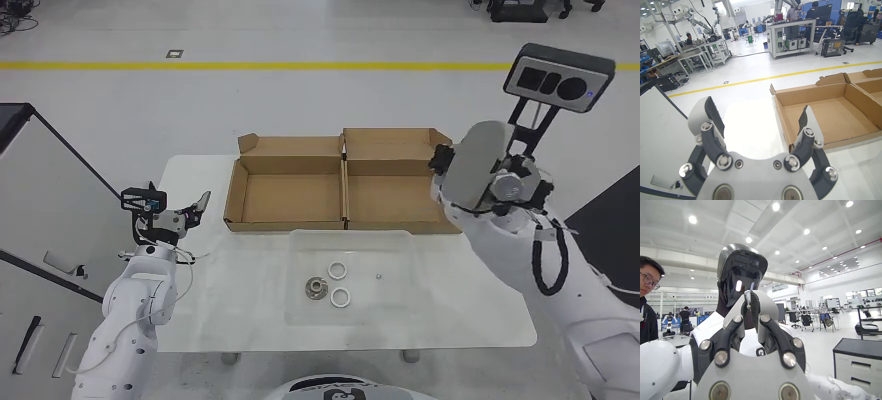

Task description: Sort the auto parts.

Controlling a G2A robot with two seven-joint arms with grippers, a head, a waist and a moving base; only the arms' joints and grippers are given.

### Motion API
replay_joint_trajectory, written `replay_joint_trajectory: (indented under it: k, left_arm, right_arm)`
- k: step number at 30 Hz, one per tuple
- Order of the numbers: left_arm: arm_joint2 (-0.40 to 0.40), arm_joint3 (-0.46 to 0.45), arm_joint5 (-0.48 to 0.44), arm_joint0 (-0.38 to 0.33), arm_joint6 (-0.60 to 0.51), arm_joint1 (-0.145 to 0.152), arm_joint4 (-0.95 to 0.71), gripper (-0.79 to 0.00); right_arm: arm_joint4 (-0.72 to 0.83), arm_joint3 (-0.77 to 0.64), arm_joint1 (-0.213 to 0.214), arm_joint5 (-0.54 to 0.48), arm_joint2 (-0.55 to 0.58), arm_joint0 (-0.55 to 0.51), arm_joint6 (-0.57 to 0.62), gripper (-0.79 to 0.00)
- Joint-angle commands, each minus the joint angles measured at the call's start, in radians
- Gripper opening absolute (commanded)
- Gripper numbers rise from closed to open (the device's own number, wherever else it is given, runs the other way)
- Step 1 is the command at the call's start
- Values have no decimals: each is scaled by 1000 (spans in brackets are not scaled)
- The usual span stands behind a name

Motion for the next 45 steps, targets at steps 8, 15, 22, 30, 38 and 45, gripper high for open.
replay_joint_trajectory:
  k: [8,15,22,30,38,45]
  left_arm:
    - [0,0,0,0,0,0,0,0]
    - [0,0,0,0,0,0,0,0]
    - [0,0,0,0,0,0,0,0]
    - [0,0,0,0,0,0,0,0]
    - [0,0,0,0,0,0,0,0]
    - [0,0,0,0,0,0,0,0]
  right_arm:
    - [-256,47,-17,160,20,12,-24,-785]
    - [-395,22,-29,251,22,6,-60,-785]
    - [-345,-18,-51,184,4,-17,-101,-785]
    - [-234,-43,-82,62,-27,-29,-97,-785]
    - [-164,-55,-112,-14,-57,-42,-89,-785]
    - [-154,-55,-117,-16,-65,-39,-85,-785]
